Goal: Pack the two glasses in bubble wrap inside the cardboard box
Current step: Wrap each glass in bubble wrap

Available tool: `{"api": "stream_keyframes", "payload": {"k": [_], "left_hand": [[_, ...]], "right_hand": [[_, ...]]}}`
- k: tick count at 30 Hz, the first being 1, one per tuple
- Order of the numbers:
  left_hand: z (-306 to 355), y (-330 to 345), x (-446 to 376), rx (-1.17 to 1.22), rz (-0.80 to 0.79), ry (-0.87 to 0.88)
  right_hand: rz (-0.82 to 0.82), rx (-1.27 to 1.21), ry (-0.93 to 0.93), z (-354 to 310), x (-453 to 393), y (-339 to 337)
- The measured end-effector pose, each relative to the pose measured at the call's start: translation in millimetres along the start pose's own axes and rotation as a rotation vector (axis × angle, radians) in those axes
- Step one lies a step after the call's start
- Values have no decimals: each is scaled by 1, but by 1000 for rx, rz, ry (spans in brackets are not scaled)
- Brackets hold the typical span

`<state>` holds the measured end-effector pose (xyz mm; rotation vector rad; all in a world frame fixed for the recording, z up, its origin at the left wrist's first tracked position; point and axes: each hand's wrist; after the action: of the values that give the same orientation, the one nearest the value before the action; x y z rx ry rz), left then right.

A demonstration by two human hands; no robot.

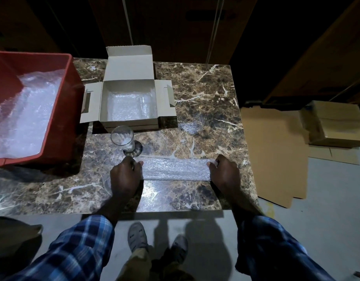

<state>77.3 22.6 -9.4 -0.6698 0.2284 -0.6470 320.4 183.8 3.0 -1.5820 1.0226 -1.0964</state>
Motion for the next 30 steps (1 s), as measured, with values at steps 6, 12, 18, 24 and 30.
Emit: {"api": "stream_keyframes", "payload": {"k": [6,12,18,24,30], "left_hand": [[3,-1,21,-83,135,319],[6,43,51,-151,-306,576],[-6,53,48,-307,-441,485],[-20,27,40,-348,-400,393],[-34,8,31,-382,-365,280]], "right_hand": [[294,231,-145,-20,21,9],[135,195,-572,-63,55,54],[27,219,-584,-56,56,66],[-8,229,-438,-12,51,53],[2,236,-219,2,45,47]]}}
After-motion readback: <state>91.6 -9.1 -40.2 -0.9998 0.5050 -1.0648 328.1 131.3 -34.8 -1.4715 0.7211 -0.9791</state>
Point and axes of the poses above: each hand's wrist, its own x-axis away from the middle knuckle, its own y-axis out of the palm, z = x × y, and after that the axes turned 15 degrees about x, right-handed
